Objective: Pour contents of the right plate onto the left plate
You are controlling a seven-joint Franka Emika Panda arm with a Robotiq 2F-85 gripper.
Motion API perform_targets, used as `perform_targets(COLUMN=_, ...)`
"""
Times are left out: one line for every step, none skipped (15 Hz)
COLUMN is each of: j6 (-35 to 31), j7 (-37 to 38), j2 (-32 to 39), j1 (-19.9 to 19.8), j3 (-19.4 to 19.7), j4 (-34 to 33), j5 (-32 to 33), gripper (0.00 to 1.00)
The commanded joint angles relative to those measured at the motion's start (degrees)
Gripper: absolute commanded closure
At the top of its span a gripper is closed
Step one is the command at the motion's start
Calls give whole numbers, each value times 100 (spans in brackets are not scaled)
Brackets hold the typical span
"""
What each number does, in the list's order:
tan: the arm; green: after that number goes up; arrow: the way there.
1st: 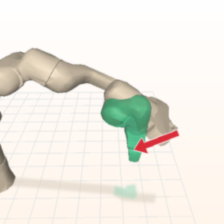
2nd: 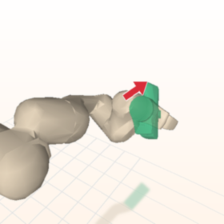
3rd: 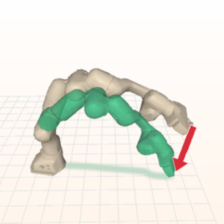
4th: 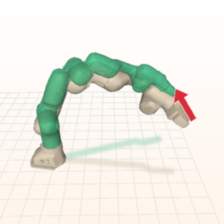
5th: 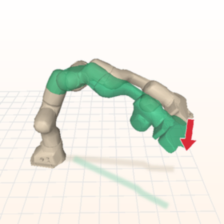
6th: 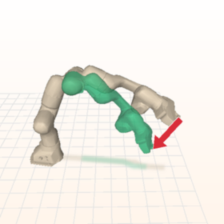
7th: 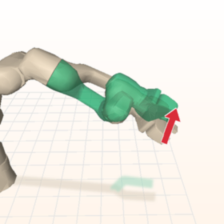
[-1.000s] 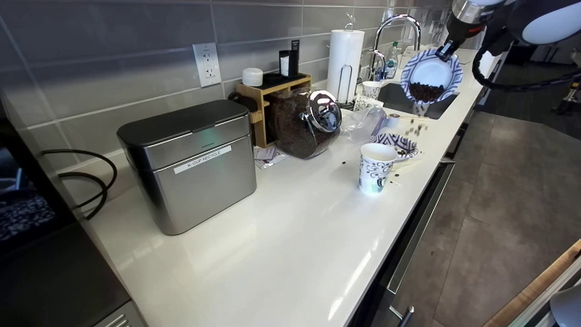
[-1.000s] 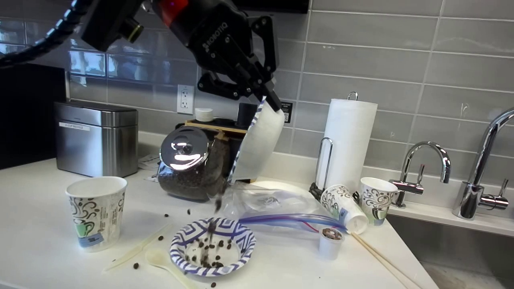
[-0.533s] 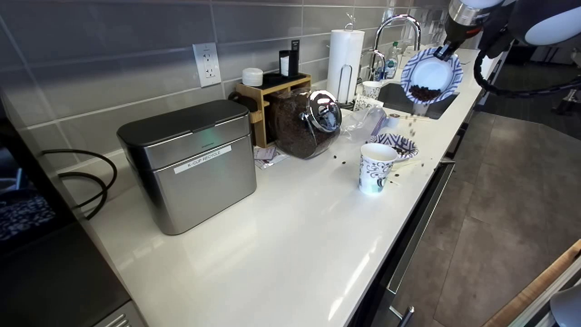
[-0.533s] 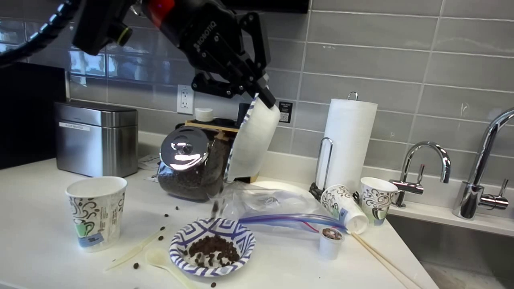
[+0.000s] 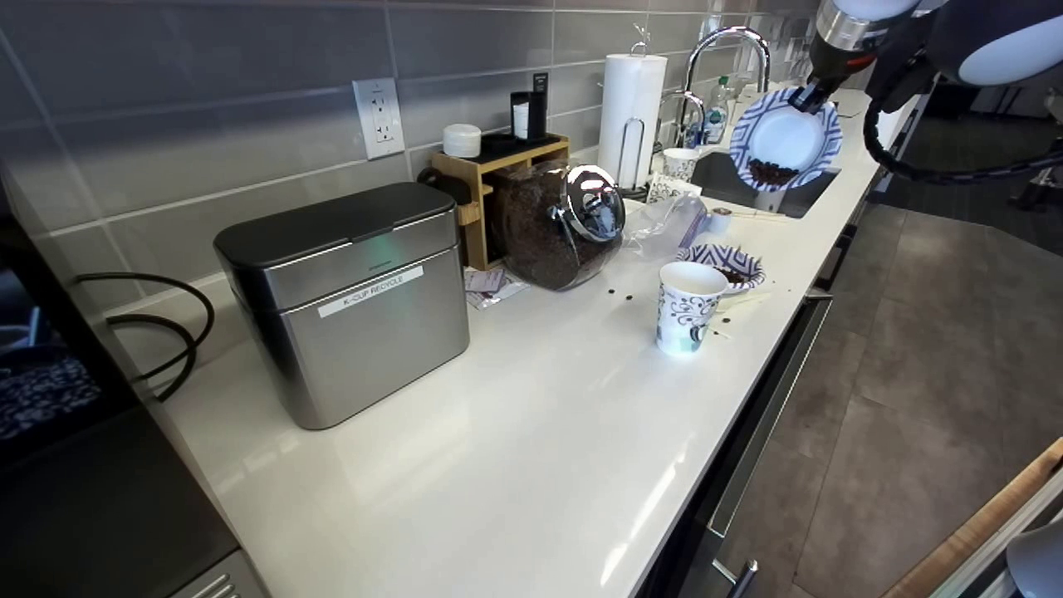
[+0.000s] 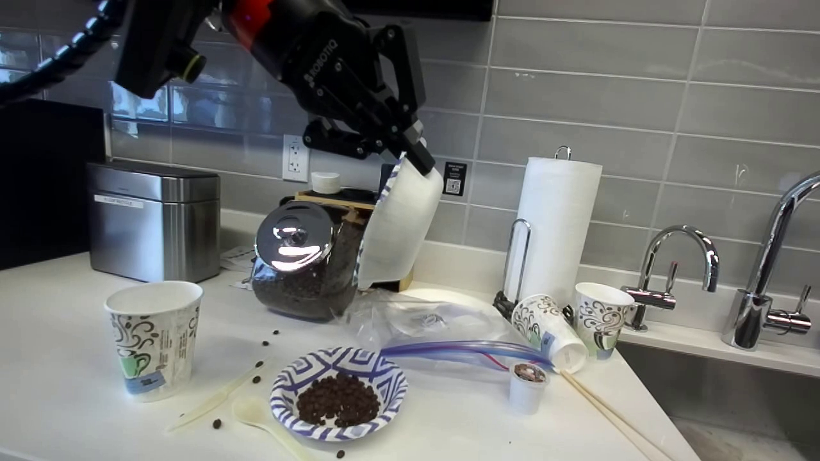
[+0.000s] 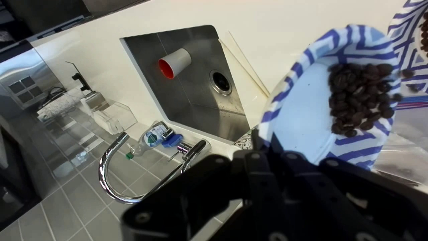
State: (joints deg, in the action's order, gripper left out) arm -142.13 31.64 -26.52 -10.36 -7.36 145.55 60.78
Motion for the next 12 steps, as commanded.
perform_targets(j6=136, j7=327, j2=40, j1=132, j3=69, j4=27, j5=222, gripper=99)
perform_targets(j6=133, j7=374, j2=48, j1=136, j3=73, j4=24, j5=246, gripper=99)
perform_targets(j6=136, j7=410, j2=55, j1=138, j3=74, j4=23, j5=277, gripper=99)
perform_targets(j6=134, j7=461, j2=63, j1=138, j3=75, j4=23, j5=320, gripper=99)
perform_targets(j6=151, j7=524, j2=69, j1=135, j3=66, j4=19, j5=379, gripper=99)
perform_targets(j6=169, j7=566, j2=81, j1=149, j3=71, j4=15, j5=399, gripper=99)
perform_targets(j6=210, j7=643, j2=90, j1=157, j3=59, j4=11, j5=443, gripper=99)
perform_targets(j6=252, j7=680, j2=94, j1=181, j3=58, j4=9, j5=455, gripper=99)
perform_targets(j6=331, j7=764, j2=101, j1=193, j3=31, j4=2, j5=503, gripper=99)
perform_targets(j6=394, j7=839, j2=102, j1=215, j3=11, j4=-1, j5=553, gripper=99)
perform_targets(j6=459, j7=904, j2=102, j1=250, j3=6, j4=1, j5=599, gripper=99)
perform_targets(j6=527, j7=982, j2=96, j1=288, j3=-10, j4=4, j5=686, gripper=99)
